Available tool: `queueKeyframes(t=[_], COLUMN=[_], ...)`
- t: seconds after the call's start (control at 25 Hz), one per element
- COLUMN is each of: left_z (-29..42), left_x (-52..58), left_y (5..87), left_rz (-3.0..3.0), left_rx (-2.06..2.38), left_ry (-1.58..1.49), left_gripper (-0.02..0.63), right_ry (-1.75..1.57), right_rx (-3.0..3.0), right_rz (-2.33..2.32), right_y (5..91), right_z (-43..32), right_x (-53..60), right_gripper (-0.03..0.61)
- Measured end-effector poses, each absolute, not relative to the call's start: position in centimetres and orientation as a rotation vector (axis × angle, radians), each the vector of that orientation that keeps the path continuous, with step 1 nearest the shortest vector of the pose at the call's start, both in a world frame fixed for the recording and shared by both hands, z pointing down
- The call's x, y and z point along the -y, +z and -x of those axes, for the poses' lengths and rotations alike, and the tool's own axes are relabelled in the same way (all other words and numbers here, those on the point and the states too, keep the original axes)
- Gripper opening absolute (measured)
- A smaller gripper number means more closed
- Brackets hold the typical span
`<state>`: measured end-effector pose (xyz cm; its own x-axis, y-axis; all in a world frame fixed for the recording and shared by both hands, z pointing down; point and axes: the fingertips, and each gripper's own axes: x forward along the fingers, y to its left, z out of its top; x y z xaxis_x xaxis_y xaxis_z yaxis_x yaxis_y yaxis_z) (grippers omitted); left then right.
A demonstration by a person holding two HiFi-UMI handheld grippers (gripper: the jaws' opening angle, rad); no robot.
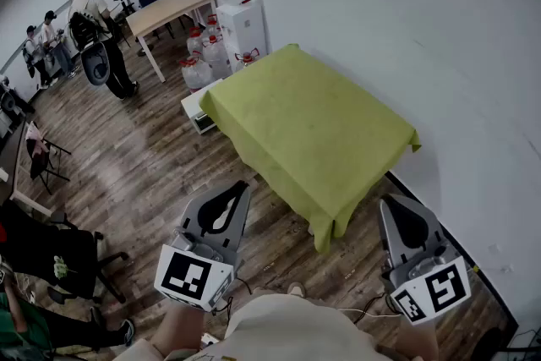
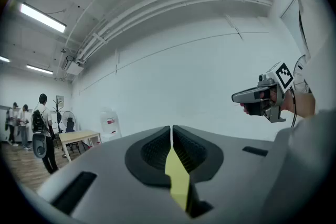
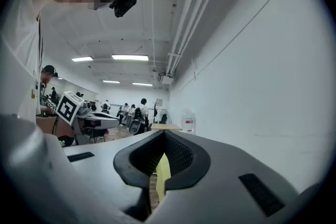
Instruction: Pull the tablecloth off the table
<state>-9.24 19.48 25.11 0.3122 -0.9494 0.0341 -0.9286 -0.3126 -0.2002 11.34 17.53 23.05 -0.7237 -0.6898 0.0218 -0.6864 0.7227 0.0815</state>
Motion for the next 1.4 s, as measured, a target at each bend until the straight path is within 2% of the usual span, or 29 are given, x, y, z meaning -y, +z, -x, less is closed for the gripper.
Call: queueKeyframes(t=[0.68,0.72,0.76,0.8,0.84,0.88,1.4], left_z=[7.3,7.4,7.6,7.7,7.7,7.7,7.4], left_x=[-18.4,-18.4,-18.4,-18.3,-18.1,-17.8,-14.9], left_y=[25.1,25.0,24.8,24.8,24.9,25.2,27.5], left_rz=[2.412,2.403,2.402,2.41,2.423,2.433,2.481], left_rx=[-1.734,-1.755,-1.778,-1.795,-1.806,-1.81,-1.792], left_ry=[-0.24,-0.215,-0.178,-0.149,-0.139,-0.148,-0.206], left_gripper=[0.031,0.031,0.033,0.12,0.233,0.256,0.256], right_ry=[-0.099,-0.109,-0.121,-0.133,-0.14,-0.141,-0.074], right_rx=[2.864,2.858,2.852,2.847,2.844,2.841,2.803], right_rz=[-1.242,-1.264,-1.276,-1.288,-1.304,-1.319,-1.352], right_y=[23.5,23.5,23.5,23.5,23.6,23.6,25.7], right_z=[-13.7,-13.9,-14.0,-14.1,-14.2,-14.4,-14.9], right_x=[-16.3,-16.2,-16.2,-16.1,-15.9,-15.7,-13.8], right_gripper=[0.032,0.103,0.285,0.341,0.344,0.356,0.357])
